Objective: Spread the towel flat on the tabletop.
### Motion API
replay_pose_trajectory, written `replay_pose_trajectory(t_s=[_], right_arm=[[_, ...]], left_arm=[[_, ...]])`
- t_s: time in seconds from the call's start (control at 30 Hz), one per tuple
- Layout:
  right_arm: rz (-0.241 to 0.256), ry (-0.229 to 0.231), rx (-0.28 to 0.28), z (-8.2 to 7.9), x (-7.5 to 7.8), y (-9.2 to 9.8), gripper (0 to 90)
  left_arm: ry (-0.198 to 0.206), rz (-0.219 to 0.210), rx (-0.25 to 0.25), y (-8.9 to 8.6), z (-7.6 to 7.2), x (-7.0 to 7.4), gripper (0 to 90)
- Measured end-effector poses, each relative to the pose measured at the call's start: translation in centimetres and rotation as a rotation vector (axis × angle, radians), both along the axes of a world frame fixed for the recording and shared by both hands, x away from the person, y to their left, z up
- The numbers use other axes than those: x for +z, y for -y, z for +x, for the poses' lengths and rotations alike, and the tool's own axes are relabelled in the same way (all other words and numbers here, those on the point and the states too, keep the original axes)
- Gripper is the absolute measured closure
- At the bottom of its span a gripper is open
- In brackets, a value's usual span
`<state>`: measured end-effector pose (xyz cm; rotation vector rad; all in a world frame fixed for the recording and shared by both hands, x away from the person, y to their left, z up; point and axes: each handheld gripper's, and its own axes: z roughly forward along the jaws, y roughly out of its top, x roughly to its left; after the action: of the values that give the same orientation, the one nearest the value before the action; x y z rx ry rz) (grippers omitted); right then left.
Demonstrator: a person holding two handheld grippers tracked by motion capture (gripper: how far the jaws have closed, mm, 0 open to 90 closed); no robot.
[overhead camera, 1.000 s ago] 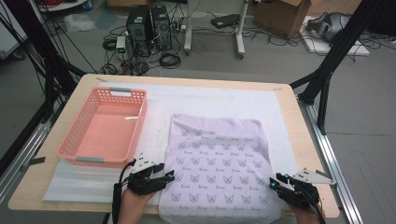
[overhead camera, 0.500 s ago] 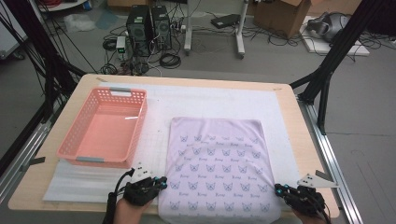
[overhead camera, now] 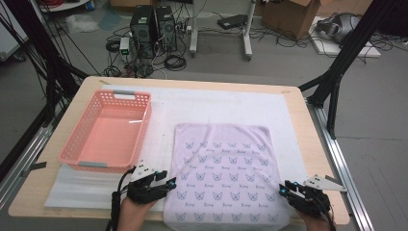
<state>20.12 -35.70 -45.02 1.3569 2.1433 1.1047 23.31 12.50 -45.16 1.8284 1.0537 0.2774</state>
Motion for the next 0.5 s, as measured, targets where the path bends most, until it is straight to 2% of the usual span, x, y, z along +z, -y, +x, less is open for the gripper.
replay_pose_trajectory(t_s=[0.03,0.07,0.1,0.17,0.27,0.3,0.33,0.4,0.47,0.5], right_arm=[[-0.017,-0.003,0.003,0.1,-0.2,-0.3,69.7],[-0.023,0.007,-0.003,0.0,-0.2,-0.3,76.5],[-0.007,-0.007,0.006,-0.1,-0.2,-0.1,86.8],[-0.016,-0.027,0.009,-0.4,0.1,0.4,88.4],[-0.073,-0.042,0.005,-1.3,0.6,1.3,88.8],[-0.077,-0.047,0.006,-1.6,0.6,1.5,88.7],[-0.069,-0.052,0.014,-1.8,0.6,1.8,87.2],[-0.057,-0.04,0.007,-1.9,0.6,2.1,71.7],[-0.028,-0.029,0.003,-1.8,0.5,2.2,67.3],[-0.031,-0.021,0.0,-1.7,0.5,2.3,66.1]], left_arm=[[0.002,0.004,-0.004,0.1,0.3,0.0,52.7],[0.004,0.01,-0.005,0.2,0.6,0.0,52.7],[0.0,-0.001,-0.007,0.3,0.8,0.0,52.7],[0.003,-0.002,-0.005,0.5,1.4,0.1,52.6],[0.013,0.005,0.001,0.9,2.2,0.5,52.5],[0.013,0.009,-0.002,1.1,2.6,0.6,52.4],[0.015,0.017,-0.005,1.4,2.9,0.8,52.3],[0.012,0.028,-0.003,2.0,3.9,1.0,51.5],[0.008,0.038,0.007,2.3,4.9,1.2,50.8],[0.003,0.048,0.015,2.4,5.5,1.2,50.6]])
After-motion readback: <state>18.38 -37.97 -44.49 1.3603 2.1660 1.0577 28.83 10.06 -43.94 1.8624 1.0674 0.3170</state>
